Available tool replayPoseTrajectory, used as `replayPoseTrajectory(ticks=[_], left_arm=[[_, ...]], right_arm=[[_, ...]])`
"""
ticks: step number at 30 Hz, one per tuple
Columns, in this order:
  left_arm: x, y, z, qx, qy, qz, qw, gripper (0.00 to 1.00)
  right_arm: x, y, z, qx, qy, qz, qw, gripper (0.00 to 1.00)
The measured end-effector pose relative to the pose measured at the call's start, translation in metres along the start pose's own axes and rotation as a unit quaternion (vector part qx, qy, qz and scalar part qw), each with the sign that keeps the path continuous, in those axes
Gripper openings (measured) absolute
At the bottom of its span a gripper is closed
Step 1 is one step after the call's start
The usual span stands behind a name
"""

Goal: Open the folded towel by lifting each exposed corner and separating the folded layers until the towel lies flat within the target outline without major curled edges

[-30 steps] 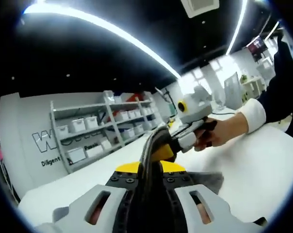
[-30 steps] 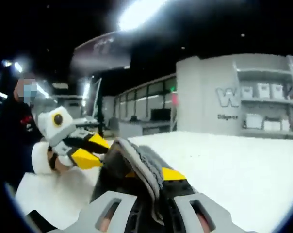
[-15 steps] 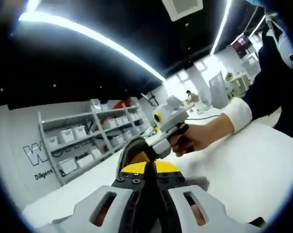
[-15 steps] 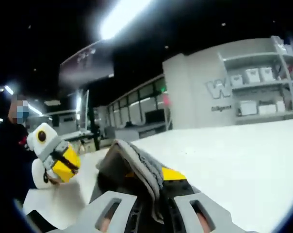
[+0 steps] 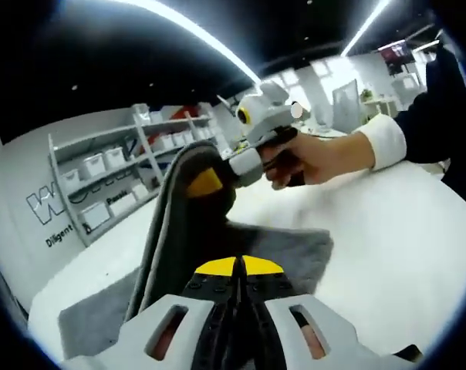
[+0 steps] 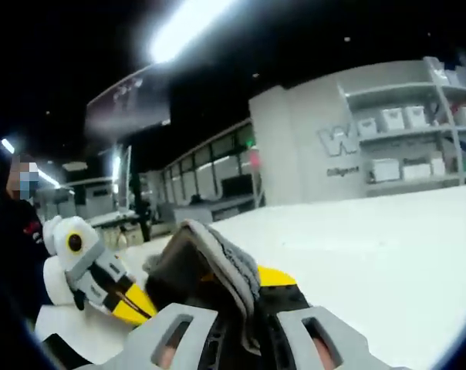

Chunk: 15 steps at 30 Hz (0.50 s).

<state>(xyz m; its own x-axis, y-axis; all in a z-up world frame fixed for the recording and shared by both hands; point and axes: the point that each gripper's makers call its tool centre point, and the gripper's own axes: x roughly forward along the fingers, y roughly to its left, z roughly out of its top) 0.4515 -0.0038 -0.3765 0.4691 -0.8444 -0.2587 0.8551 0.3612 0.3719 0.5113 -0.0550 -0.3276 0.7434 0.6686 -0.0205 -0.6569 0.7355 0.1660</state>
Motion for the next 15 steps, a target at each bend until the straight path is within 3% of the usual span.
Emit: replayPoseTrajectory(ticks=[3,7,11,15], left_arm=[[0.003,-0.002,-0.015,-0.011,0.035,-0.004,0.9993,0.01],[0.003,-0.004,-0.023,-0.046,0.050,-0.015,0.9976,0.01],[0.002,-0.008,-0.023,-0.010,0.060,-0.014,0.9980,0.01],[0.001,-0.010,-0.024,-0.009,0.068,-0.015,0.9975,0.01]], right_arm=[[-0.003,-0.007,0.004,0.002,-0.008,-0.010,0.9999,0.00],[-0.005,-0.013,0.008,0.005,-0.014,-0.018,0.9997,0.00],[-0.007,-0.020,0.010,-0.003,-0.020,-0.035,0.9992,0.00],[-0.009,-0.025,0.013,-0.008,-0.024,-0.041,0.9988,0.00]])
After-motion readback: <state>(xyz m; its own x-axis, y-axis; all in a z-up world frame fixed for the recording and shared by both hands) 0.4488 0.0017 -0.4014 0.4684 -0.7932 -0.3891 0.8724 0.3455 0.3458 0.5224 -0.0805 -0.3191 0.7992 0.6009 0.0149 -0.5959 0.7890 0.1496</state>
